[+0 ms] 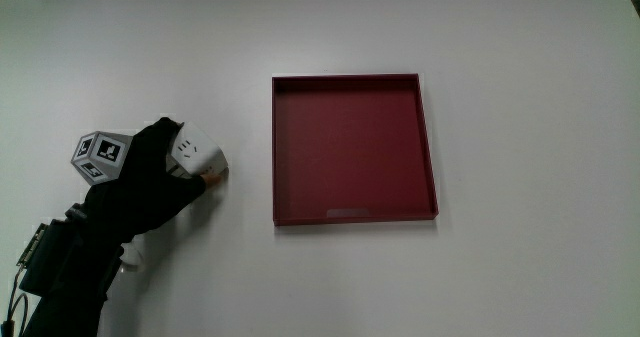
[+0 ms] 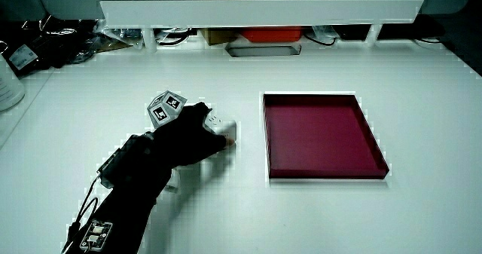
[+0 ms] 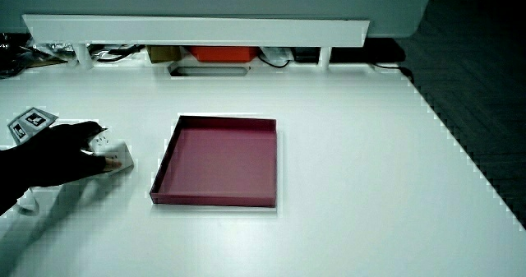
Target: Place socket
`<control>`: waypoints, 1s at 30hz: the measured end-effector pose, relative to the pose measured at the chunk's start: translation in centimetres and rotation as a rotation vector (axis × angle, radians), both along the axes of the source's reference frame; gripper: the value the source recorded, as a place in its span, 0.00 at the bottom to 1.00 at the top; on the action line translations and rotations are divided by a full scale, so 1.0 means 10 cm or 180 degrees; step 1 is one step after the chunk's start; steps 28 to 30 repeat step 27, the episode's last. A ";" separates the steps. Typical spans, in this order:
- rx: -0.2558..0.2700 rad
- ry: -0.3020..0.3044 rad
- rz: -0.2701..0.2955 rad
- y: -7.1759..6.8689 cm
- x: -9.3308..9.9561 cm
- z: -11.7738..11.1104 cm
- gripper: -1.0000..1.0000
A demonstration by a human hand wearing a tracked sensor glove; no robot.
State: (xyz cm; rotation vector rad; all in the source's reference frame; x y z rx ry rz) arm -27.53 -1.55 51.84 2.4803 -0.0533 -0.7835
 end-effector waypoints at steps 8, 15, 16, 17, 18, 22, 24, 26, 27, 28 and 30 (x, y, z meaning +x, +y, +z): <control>0.0168 0.0187 -0.0036 0.09 -0.02 -0.12 0.14; 0.0223 0.0151 0.0065 0.26 -0.01 -0.40 0.00; 0.0089 0.0097 0.0020 0.31 0.00 -0.46 0.00; 0.0155 0.0246 -0.0005 0.36 -0.01 -0.48 0.00; 0.0222 0.0395 -0.0029 0.41 -0.02 -0.50 0.00; 0.0294 0.0357 0.0246 0.54 0.01 -0.76 0.00; 0.0068 0.0058 0.0347 0.58 0.09 -0.95 0.00; 0.0094 -0.0194 0.0604 0.62 0.19 -1.12 0.00; 0.0114 -0.0230 0.0757 0.65 0.25 -1.16 0.00; 0.0114 -0.0230 0.0757 0.65 0.25 -1.16 0.00; 0.0114 -0.0230 0.0757 0.65 0.25 -1.16 0.00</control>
